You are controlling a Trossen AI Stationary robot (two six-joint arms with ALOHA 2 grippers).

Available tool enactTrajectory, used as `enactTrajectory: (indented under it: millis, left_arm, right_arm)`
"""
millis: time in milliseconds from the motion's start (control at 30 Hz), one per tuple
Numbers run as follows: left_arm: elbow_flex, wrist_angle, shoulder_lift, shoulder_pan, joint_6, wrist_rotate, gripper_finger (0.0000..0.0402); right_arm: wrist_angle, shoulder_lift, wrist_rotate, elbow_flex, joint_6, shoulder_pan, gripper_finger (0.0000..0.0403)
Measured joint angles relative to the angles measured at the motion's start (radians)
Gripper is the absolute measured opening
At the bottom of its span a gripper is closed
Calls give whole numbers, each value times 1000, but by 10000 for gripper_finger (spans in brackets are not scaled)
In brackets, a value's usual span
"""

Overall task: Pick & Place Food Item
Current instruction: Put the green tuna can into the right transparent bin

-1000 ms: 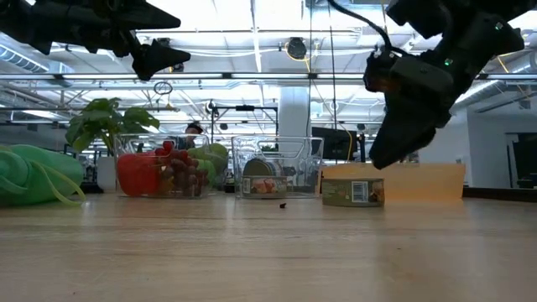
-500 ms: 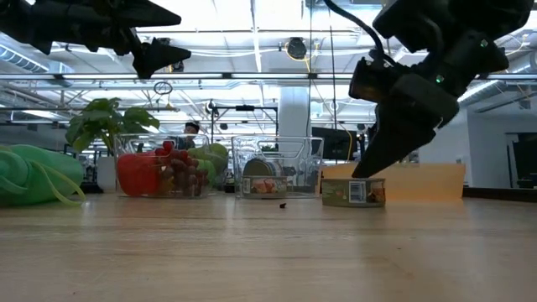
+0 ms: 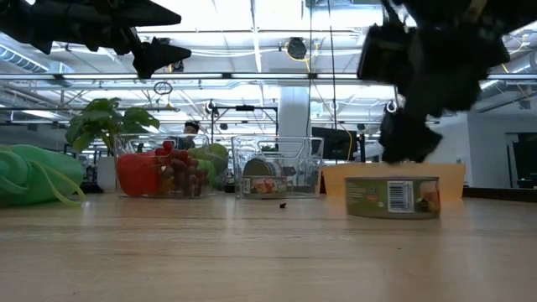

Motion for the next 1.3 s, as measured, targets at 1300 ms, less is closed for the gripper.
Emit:
enactTrajectory:
  millis: [1300]
  left_arm:
    - [0,-1,0,-1,1,0,361]
  right_arm:
    - [-590,-80,375,86,-100,-61,247]
